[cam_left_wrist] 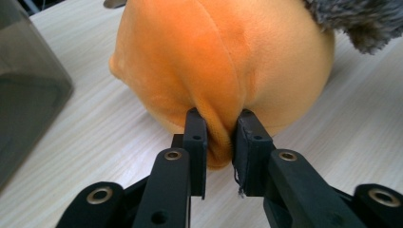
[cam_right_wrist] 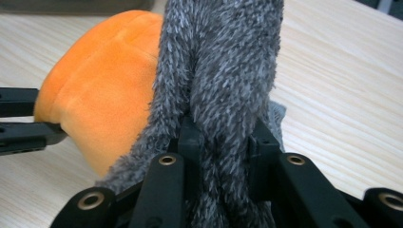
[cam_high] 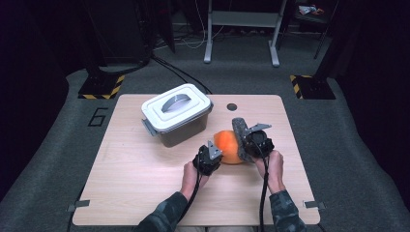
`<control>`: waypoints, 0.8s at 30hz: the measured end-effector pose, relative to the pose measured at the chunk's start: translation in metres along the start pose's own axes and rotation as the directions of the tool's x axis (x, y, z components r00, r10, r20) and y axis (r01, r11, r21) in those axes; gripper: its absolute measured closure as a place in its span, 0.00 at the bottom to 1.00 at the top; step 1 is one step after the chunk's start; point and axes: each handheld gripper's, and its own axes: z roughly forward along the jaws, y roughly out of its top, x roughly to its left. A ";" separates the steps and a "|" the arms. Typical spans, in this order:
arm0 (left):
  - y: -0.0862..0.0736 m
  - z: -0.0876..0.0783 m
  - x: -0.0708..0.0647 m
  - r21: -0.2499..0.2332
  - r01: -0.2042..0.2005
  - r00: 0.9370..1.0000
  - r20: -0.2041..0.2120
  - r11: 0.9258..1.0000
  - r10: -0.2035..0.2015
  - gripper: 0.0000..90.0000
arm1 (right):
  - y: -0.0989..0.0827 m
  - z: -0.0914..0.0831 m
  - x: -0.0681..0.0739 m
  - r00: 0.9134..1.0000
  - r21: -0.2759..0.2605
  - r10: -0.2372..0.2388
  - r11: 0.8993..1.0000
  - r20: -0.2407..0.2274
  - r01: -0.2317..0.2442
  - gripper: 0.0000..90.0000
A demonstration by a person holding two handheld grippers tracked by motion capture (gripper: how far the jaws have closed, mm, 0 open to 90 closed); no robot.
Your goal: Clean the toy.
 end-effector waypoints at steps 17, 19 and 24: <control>0.013 -0.023 -0.006 -0.016 0.027 0.994 0.109 0.999 -0.025 0.87 | 0.018 -0.021 0.035 0.994 -0.012 -0.088 0.996 -0.063 0.087 0.80; 0.008 -0.019 -0.003 -0.005 0.055 0.993 0.106 0.998 -0.054 0.87 | 0.018 -0.011 0.038 0.994 0.001 -0.093 0.996 -0.055 0.093 0.81; 0.006 -0.018 0.002 0.011 0.061 0.992 0.108 0.998 -0.062 0.87 | 0.019 -0.004 0.040 0.994 -0.008 -0.080 0.997 -0.073 0.080 0.81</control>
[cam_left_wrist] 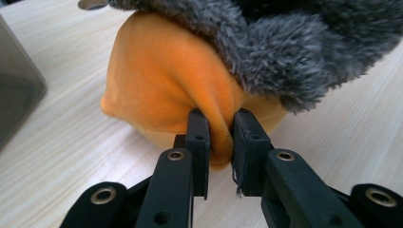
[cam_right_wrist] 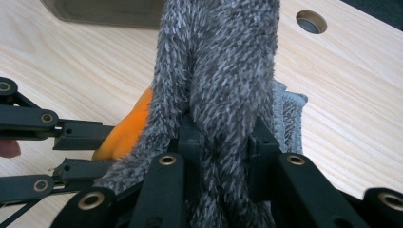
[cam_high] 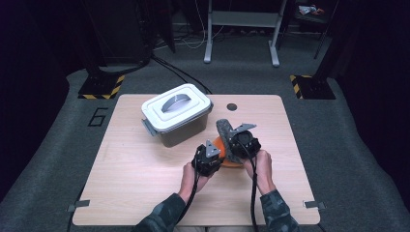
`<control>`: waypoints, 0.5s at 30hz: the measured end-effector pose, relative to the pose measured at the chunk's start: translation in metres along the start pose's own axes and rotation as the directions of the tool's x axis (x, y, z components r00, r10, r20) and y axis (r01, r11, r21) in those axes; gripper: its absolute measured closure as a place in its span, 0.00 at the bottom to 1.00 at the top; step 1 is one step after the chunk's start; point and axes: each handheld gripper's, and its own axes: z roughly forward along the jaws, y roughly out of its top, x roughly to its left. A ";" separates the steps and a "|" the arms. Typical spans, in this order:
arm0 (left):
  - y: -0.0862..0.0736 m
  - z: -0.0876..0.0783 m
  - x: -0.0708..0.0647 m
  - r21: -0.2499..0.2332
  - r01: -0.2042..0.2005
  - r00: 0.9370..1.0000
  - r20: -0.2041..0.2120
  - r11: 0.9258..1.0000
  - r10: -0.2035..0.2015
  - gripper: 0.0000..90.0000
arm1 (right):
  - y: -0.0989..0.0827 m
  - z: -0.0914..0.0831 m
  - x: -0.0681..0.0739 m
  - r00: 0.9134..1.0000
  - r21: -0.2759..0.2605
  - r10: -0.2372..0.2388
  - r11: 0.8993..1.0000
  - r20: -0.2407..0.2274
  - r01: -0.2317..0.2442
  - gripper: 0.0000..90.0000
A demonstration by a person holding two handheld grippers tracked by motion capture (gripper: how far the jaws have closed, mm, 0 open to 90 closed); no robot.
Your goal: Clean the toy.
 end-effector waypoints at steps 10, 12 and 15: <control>-0.001 0.001 0.001 -0.004 0.013 1.000 -0.004 1.000 -0.013 0.87 | -0.009 -0.003 -0.017 0.998 -0.007 0.038 0.999 0.053 -0.037 0.80; -0.001 0.001 0.001 -0.006 0.013 1.000 -0.007 1.000 -0.013 0.86 | -0.014 -0.003 -0.024 0.997 -0.005 0.056 0.998 0.048 -0.056 0.80; -0.001 0.002 0.001 -0.007 0.006 1.000 -0.010 1.000 -0.006 0.86 | -0.021 -0.003 -0.031 0.995 -0.002 0.077 0.997 0.058 -0.077 0.80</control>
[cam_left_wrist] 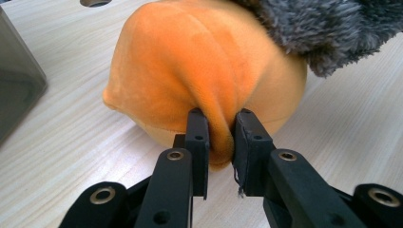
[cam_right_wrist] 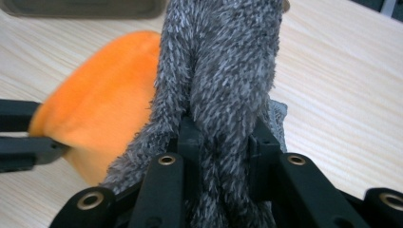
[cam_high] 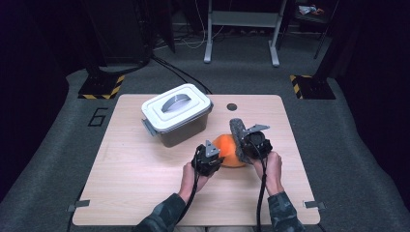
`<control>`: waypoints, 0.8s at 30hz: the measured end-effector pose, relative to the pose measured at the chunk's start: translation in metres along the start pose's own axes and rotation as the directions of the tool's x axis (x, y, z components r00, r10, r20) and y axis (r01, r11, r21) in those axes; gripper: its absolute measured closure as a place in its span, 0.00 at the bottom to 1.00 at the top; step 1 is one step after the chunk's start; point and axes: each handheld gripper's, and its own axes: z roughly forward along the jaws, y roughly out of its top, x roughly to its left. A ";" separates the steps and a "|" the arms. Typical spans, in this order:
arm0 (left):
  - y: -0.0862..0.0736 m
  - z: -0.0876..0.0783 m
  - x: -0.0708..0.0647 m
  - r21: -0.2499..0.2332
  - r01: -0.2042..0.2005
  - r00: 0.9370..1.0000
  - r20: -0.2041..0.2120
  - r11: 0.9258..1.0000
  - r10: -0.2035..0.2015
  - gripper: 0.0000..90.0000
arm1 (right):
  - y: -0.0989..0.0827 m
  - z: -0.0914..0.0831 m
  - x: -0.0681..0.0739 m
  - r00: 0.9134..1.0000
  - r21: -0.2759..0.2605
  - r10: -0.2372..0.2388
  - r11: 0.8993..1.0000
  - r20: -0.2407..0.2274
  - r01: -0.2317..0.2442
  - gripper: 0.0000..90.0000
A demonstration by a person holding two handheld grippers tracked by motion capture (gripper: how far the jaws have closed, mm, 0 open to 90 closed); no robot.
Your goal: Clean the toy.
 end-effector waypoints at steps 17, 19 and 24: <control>-0.002 0.001 0.003 0.005 0.029 1.000 0.004 1.000 -0.029 0.86 | -0.030 0.026 -0.036 0.994 0.099 0.099 0.990 0.049 -0.103 0.80; -0.002 0.001 0.004 0.006 0.026 1.000 0.003 1.000 -0.026 0.86 | -0.033 0.031 -0.038 0.993 0.120 0.107 0.986 0.051 -0.112 0.80; -0.003 0.001 0.004 0.002 0.036 0.999 0.002 0.999 -0.036 0.86 | -0.043 0.046 -0.042 0.992 0.171 0.114 0.978 0.045 -0.120 0.80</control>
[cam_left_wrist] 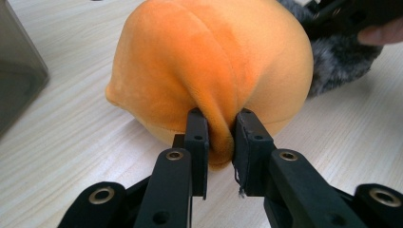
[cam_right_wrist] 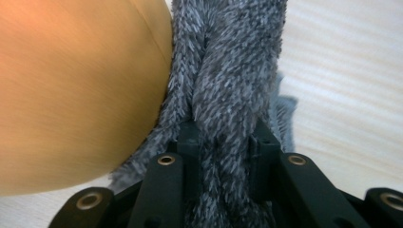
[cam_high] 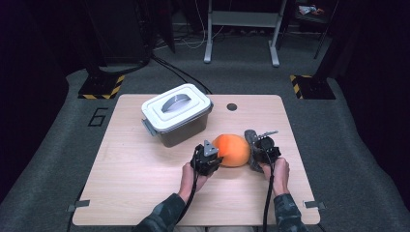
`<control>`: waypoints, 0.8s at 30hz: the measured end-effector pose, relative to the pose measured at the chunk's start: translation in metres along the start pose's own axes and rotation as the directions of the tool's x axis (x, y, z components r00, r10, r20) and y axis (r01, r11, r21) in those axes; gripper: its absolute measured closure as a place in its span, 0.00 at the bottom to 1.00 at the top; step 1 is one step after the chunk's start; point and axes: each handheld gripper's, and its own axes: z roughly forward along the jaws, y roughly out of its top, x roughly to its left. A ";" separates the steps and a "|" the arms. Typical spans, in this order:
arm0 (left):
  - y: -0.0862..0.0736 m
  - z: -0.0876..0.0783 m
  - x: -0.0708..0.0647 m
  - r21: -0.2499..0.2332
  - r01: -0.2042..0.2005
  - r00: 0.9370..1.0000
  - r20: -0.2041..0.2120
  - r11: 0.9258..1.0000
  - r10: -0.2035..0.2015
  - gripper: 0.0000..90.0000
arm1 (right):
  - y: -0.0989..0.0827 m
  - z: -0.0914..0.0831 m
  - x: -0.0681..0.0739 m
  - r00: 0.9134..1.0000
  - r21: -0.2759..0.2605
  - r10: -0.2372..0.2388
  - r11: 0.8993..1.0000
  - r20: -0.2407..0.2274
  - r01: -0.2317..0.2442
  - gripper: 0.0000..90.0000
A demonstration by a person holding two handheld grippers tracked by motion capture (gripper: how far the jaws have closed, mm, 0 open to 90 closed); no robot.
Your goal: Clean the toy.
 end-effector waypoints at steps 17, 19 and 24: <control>0.003 -0.001 0.000 0.002 -0.003 1.000 -0.006 1.000 0.003 0.85 | 0.023 -0.065 0.004 1.000 -0.176 -0.006 0.984 0.011 0.007 0.80; 0.004 -0.001 -0.001 -0.001 -0.003 1.000 -0.008 1.000 0.003 0.85 | 0.031 -0.078 0.020 0.998 -0.205 -0.040 0.978 -0.046 0.030 0.80; 0.006 -0.001 -0.003 -0.003 -0.009 1.000 -0.008 1.000 0.009 0.85 | 0.043 -0.078 0.056 0.982 -0.223 -0.154 0.966 -0.108 0.127 0.80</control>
